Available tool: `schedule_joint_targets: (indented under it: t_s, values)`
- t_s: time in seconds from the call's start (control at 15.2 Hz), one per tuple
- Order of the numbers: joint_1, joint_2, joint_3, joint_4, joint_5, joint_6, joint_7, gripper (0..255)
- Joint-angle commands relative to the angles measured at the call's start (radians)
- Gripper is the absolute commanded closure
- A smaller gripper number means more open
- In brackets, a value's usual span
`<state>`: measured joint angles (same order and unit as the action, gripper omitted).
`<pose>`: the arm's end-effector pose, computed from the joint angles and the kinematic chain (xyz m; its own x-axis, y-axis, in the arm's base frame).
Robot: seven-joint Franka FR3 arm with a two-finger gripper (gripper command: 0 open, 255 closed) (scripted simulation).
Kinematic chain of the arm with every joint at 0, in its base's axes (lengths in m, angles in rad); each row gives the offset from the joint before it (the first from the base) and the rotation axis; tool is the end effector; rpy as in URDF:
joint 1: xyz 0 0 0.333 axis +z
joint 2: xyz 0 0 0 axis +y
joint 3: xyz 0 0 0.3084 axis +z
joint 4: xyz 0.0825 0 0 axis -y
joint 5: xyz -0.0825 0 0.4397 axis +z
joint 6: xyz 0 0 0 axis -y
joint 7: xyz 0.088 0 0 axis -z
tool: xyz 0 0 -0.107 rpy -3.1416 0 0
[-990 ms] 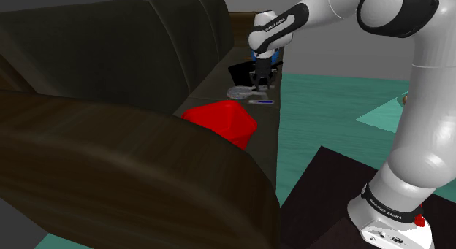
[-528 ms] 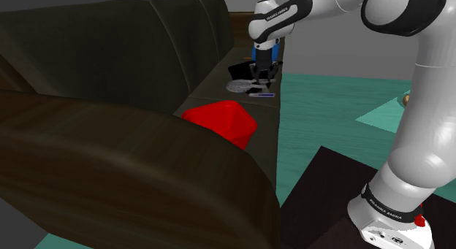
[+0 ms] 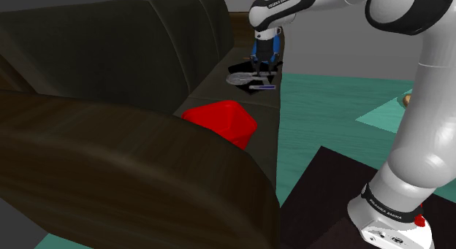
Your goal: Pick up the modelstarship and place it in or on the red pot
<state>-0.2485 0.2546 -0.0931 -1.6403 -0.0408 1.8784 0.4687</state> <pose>0.6475 -0.2286 0.4412 0.7006 -0.7134 0.0138 -0.7127 -0.6987 0.0626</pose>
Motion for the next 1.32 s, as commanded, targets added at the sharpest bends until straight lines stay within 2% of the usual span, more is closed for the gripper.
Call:
schedule_joint_targets:
  t_s: [0.0,0.59,1.25]
  values:
    - [0.0,-0.002,0.0,0.019,0.0,-0.021,0.0,255]
    - [0.104,-0.211,0.071,-0.236,-0.02,0.015,0.18,255]
    - [0.211,-0.366,0.184,-0.393,-0.003,0.007,0.393,255]
